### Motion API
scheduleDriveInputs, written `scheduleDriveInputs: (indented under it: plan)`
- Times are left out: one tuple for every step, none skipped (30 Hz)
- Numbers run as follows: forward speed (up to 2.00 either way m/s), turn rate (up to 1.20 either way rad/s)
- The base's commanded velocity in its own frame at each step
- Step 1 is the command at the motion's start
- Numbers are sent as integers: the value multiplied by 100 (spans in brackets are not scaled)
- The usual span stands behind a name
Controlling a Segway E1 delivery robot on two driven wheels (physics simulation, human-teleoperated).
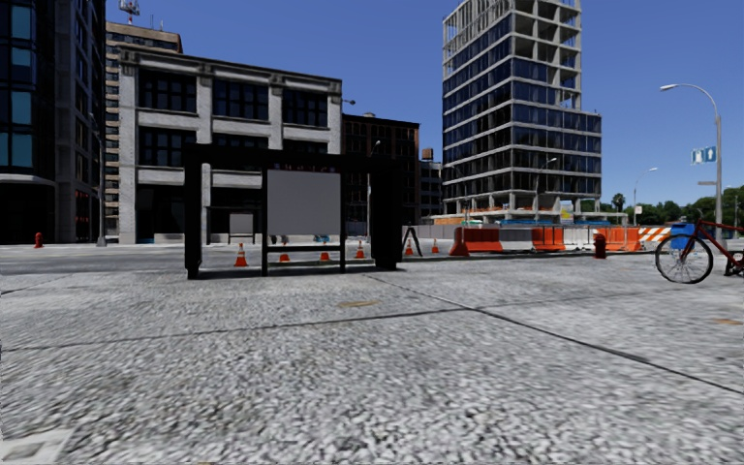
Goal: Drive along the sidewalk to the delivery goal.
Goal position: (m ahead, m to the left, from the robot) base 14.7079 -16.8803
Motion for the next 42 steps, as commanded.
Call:
scheduleDriveInputs:
  plan:
    - [200, 0]
    - [200, 0]
    - [200, 0]
    - [200, 0]
    - [200, 0]
    - [200, 0]
    - [200, 0]
    - [200, 0]
    - [200, 0]
    - [200, 0]
    - [200, 0]
    - [200, 0]
    - [200, 0]
    - [200, 0]
    - [200, 0]
    - [200, 0]
    - [200, 0]
    - [200, 0]
    - [200, 0]
    - [200, 0]
    - [200, 0]
    - [200, 0]
    - [200, 0]
    - [200, 0]
    - [200, 0]
    - [200, 0]
    - [200, 0]
    - [200, 0]
    - [200, 0]
    - [200, 0]
    - [200, 0]
    - [200, 0]
    - [200, 0]
    - [200, 0]
    - [200, 0]
    - [200, 0]
    - [200, 0]
    - [200, 0]
    - [200, 0]
    - [200, 0]
    - [200, 0]
    - [200, 0]
